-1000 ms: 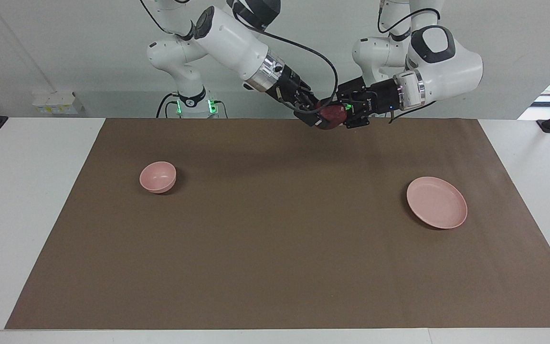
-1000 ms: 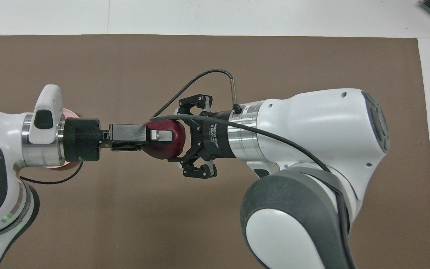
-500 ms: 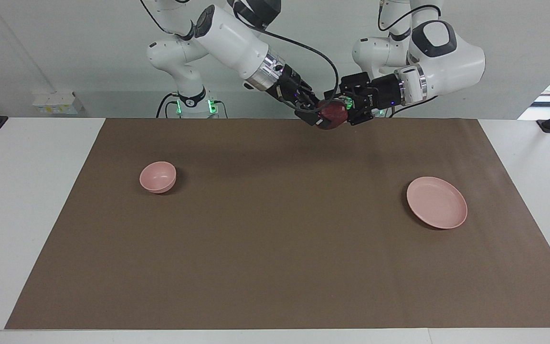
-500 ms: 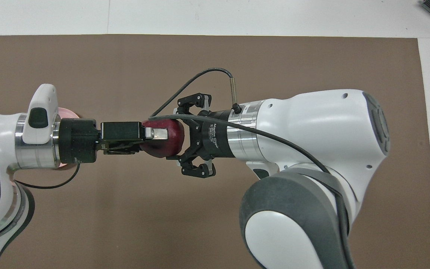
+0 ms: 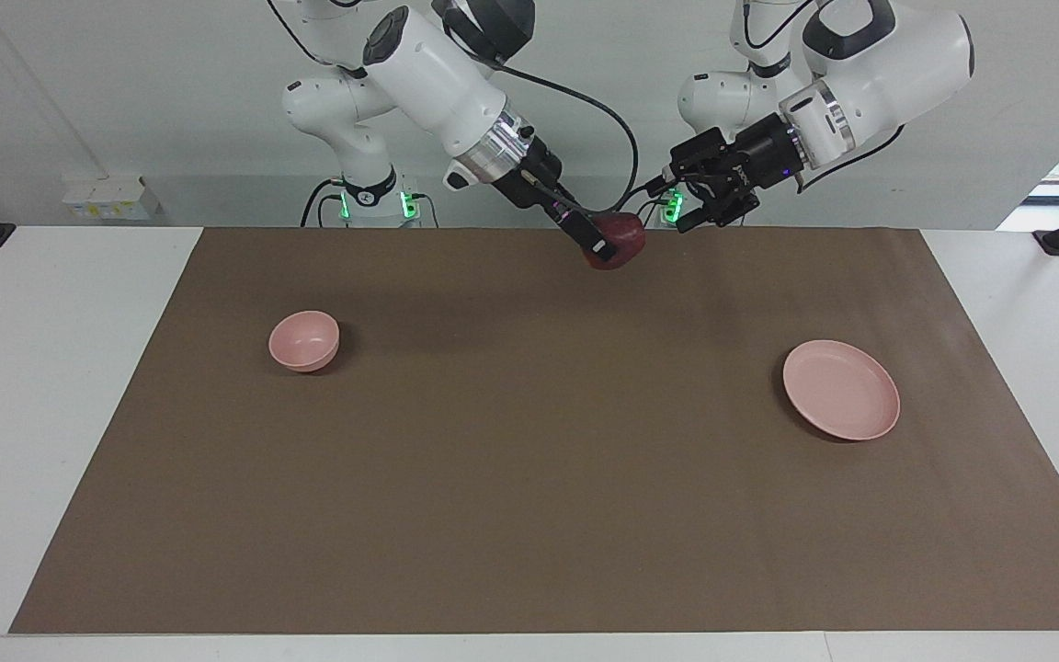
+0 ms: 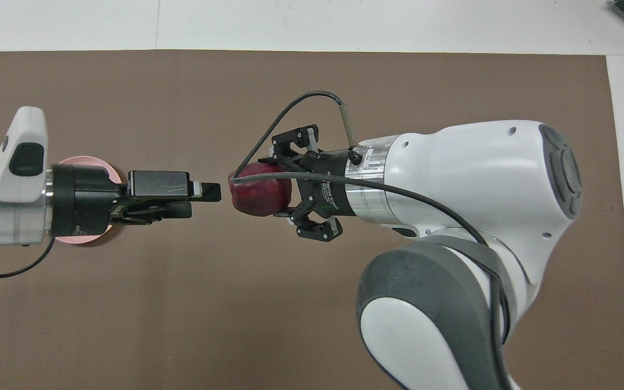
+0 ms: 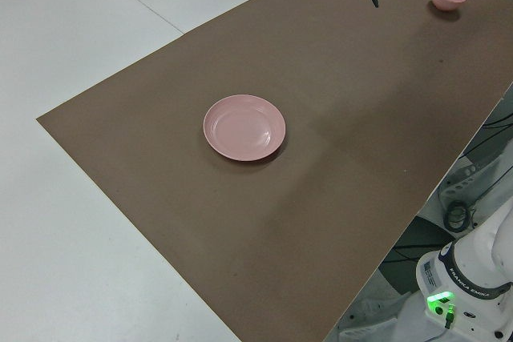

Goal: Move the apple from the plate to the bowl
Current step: 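Grasp the apple with the right gripper while the left gripper releases, then carry the apple with the right gripper toward the small pink bowl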

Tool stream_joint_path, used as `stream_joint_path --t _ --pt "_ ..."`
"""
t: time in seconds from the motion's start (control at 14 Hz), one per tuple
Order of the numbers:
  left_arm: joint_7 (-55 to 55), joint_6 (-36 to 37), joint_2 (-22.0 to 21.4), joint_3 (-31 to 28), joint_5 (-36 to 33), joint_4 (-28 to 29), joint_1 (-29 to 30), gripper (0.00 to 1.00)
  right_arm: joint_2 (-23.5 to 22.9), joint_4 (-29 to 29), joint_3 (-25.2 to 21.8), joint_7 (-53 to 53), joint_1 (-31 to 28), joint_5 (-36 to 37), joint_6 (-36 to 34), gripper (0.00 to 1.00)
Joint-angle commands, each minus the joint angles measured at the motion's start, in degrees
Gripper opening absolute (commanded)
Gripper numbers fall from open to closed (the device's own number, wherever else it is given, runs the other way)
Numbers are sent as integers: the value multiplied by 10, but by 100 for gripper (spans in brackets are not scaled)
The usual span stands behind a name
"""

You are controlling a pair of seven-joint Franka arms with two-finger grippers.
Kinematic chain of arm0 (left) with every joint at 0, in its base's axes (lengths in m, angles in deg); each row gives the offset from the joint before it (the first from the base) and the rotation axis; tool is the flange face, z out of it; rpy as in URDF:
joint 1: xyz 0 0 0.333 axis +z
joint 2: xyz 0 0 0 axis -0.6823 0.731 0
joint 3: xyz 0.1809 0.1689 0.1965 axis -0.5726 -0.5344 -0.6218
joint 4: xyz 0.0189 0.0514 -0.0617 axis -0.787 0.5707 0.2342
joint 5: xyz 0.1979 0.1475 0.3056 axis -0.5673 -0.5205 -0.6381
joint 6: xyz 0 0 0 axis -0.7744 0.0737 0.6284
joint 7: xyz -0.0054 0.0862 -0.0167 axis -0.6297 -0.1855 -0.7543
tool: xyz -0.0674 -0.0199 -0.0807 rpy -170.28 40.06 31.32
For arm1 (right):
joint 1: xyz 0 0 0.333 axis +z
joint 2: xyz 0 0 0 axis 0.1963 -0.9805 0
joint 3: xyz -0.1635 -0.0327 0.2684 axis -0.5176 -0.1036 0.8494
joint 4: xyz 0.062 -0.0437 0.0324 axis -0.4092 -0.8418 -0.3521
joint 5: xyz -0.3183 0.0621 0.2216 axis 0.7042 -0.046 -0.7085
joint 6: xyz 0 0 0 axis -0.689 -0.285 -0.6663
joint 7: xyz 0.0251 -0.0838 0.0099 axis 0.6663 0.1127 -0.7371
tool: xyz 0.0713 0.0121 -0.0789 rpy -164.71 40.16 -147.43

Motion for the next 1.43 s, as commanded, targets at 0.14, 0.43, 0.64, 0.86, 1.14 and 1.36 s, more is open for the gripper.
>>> stream_joint_path --t 0.14,0.43,0.64,0.86,1.14,1.36 --pt "-45 12 2 -3 -168 -17 5 100 8 6 2 -53 -5 151 -39 0" --pt "-42 55 8 -2 -315 -35 23 100 19 10 -2 -150 -42 180 -92 0" --pt "-17 67 6 -3 -406 -35 31 100 33 21 -7 -219 -60 266 -133 0" --pt "47 111 0 -3 -420 -29 73 100 50 21 -9 -356 -99 284 -181 0" --pt "73 128 -1 -3 -447 -29 104 100 66 18 -9 -457 -130 354 -190 0" --pt "71 132 5 -3 -487 -54 105 100 79 9 -10 -507 -138 425 -203 0"
